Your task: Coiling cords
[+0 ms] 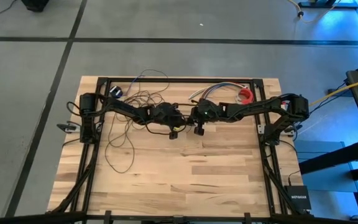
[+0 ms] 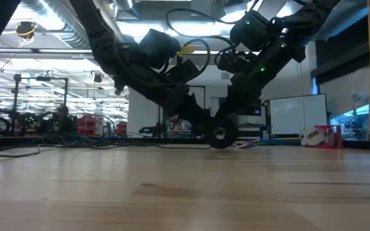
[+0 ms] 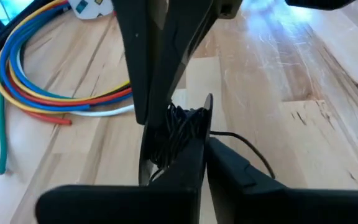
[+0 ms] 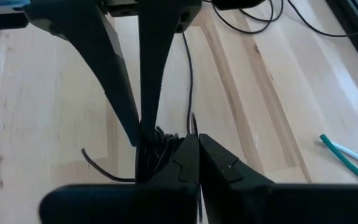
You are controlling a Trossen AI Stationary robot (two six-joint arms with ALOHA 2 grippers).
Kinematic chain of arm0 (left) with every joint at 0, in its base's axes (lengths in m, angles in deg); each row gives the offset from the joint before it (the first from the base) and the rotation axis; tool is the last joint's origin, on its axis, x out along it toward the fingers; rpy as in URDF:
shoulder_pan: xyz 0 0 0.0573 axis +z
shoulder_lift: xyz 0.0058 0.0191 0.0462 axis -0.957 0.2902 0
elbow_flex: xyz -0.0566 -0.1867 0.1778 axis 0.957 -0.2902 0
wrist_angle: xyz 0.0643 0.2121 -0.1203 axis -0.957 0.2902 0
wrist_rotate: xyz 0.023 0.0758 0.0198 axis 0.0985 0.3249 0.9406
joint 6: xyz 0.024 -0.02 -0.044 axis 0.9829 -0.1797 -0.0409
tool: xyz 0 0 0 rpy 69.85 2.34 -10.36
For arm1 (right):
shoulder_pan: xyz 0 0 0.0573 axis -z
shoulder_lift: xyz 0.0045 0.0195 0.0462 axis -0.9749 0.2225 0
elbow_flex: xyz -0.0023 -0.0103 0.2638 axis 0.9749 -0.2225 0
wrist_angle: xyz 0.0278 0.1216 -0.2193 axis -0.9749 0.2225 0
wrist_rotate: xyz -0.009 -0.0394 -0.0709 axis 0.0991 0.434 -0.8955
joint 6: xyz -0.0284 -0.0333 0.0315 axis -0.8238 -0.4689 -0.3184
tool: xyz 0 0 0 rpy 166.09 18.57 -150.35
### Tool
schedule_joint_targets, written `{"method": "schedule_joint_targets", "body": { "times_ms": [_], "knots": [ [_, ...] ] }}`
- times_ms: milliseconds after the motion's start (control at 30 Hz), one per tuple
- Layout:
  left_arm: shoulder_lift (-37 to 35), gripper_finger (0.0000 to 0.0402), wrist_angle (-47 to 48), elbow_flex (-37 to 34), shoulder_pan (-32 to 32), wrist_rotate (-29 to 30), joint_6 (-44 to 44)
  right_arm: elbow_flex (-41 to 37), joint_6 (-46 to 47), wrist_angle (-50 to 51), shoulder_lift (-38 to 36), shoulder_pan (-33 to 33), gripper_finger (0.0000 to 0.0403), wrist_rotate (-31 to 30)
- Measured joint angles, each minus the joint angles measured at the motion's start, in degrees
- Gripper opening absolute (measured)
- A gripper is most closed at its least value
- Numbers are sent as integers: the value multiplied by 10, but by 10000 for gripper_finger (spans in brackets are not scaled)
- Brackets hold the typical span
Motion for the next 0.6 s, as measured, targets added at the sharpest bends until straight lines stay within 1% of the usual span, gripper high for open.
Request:
{"method": "schedule_joint_targets", "body": {
  "times_ms": [67,133,300,400,600],
  "knots": [
    [0,13,3,0,1,0,-2,0,5,3,0,0,3,0],
    [0,7,6,0,1,0,0,0,19,5,0,-1,3,0],
    [0,6,9,1,1,0,0,14,16,26,-4,0,8,0],
    [-1,2,19,0,1,2,-1,30,15,32,-23,0,35,-3],
    [8,2,21,-3,2,3,0,35,9,41,-66,0,114,20]
  ]
}}
